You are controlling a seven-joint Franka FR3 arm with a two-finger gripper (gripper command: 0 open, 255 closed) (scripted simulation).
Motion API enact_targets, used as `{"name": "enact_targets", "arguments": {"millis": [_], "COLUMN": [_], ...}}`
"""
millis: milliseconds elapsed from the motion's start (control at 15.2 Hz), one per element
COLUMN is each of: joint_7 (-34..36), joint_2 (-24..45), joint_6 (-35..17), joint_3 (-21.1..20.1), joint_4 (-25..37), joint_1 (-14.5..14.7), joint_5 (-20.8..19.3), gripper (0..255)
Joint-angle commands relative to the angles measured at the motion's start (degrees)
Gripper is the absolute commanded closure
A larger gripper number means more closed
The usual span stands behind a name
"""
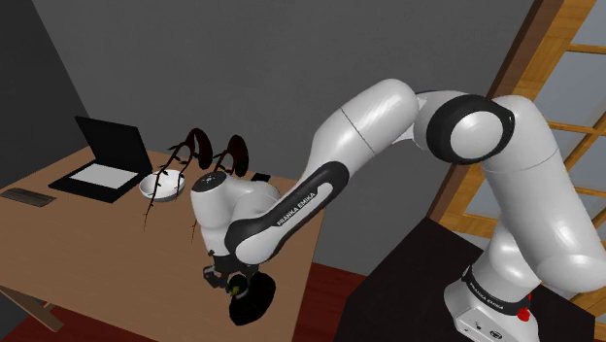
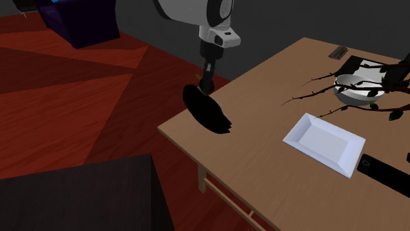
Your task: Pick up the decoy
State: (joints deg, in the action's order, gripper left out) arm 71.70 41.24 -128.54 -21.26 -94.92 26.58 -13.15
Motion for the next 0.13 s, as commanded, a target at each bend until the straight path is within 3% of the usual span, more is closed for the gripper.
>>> {"name": "enact_targets", "arguments": {"millis": [0,66], "joint_7": [-0.1,-0.1], "joint_2": [-0.6,-0.6], "joint_6": [0.4,0.4], "joint_3": [-0.2,-0.2], "joint_4": [-0.1,-0.1], "joint_1": [-0.2,-0.2], "joint_5": [0.2,0.2], "gripper": [255,255]}}
